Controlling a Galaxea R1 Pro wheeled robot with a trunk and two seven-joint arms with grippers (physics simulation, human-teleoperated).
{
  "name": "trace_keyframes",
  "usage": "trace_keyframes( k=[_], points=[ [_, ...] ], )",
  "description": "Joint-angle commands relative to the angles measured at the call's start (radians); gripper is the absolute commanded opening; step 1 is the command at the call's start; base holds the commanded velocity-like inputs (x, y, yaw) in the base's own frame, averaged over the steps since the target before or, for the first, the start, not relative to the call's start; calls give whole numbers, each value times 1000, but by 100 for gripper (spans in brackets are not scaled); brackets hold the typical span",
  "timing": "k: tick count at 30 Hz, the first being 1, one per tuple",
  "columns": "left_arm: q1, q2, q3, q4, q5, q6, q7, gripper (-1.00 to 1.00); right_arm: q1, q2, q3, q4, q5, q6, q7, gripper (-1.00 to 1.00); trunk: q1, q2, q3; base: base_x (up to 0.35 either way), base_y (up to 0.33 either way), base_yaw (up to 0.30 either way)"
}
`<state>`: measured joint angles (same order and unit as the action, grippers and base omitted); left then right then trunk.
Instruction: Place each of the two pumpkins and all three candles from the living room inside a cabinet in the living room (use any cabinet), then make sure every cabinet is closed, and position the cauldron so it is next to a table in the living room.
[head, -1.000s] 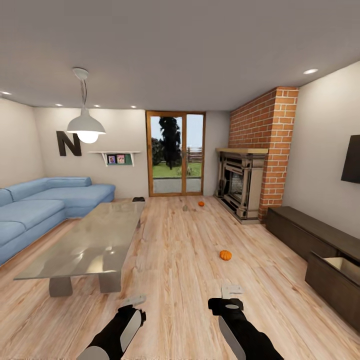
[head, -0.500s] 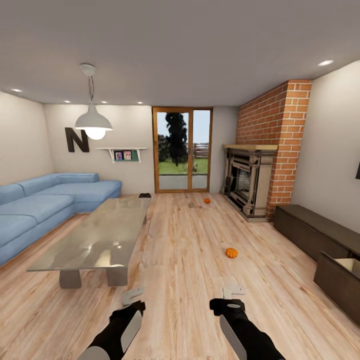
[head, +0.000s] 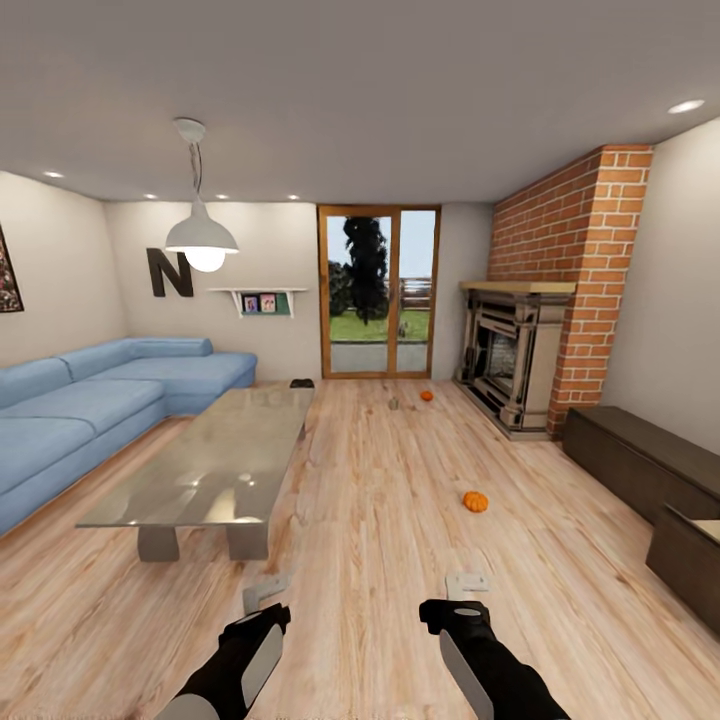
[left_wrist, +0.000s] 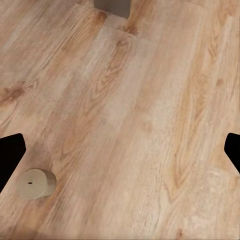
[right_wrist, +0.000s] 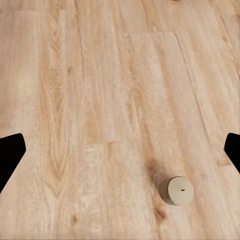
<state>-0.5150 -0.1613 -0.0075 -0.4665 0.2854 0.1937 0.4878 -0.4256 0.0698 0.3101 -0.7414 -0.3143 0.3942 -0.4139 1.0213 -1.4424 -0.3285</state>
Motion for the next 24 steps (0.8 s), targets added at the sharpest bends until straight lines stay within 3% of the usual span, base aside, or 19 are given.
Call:
trace_keyframes(
  k=[1, 24],
  points=[
    [0, 0, -1, -2, 3, 5, 4, 100, -1, -1, 4, -1, -9, 3, -9, 100, 0, -1, -3, 0, 0, 106],
    [0, 1, 0, 0, 3, 3, -13, 100, -1, -2, 3, -1, -9, 2, -9, 100, 0, -1, -38, 0, 0, 106]
  ],
)
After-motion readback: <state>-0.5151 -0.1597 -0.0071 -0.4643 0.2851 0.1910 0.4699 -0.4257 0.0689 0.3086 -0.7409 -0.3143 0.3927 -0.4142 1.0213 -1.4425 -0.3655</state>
